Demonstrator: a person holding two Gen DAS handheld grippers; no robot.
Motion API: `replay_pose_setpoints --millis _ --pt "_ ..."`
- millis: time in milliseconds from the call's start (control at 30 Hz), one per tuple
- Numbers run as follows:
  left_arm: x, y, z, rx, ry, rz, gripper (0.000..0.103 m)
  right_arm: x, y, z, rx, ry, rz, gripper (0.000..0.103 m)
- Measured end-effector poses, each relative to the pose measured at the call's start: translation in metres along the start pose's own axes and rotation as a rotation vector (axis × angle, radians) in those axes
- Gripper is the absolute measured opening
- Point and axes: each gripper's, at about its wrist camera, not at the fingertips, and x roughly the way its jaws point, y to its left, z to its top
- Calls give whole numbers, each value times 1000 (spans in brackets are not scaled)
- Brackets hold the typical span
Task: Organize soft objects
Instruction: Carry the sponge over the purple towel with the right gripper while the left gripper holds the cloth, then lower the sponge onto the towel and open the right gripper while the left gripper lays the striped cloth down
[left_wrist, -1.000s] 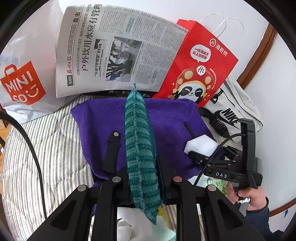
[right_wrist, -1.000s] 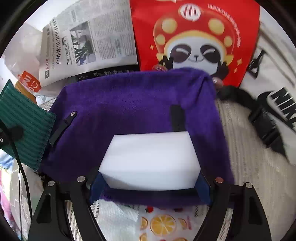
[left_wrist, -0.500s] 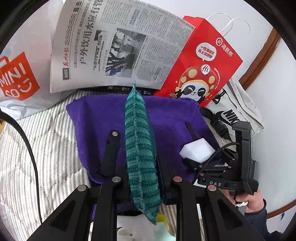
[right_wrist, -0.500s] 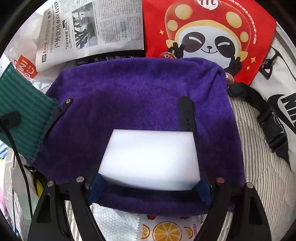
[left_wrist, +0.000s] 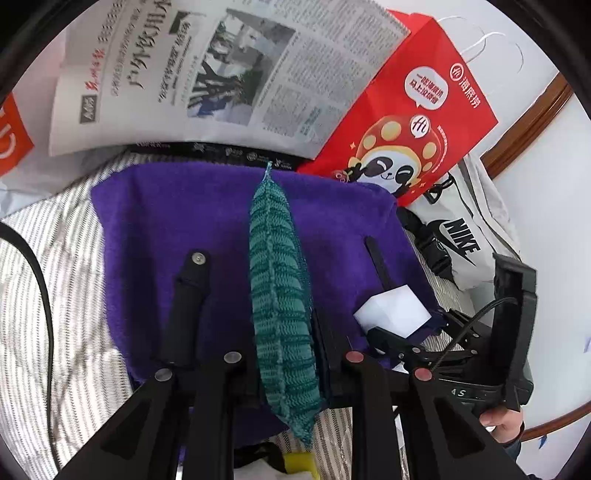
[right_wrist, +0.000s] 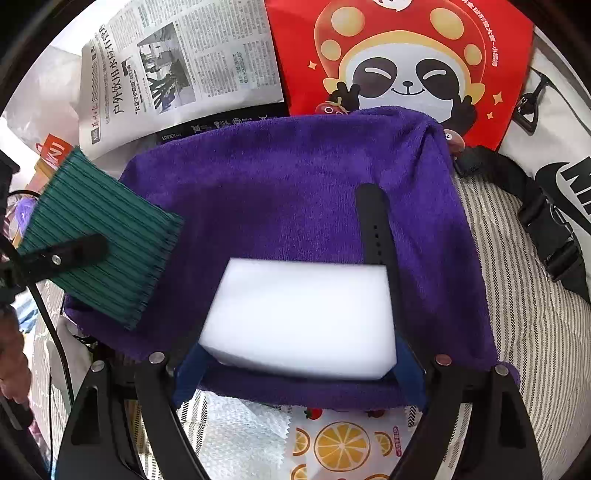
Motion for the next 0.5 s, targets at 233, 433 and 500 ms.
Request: replay_pose_setpoints --millis 233,433,500 --pt "13 0 -6 -6 25 11 20 -4 2 3 -24 -18 -29 87" --pt "15 -3 -10 38 37 67 27 -4 -1 6 -29 -37 -12 88" --pt "16 -6 -12 68 43 107 32 -3 0 7 -31 -35 -10 90"
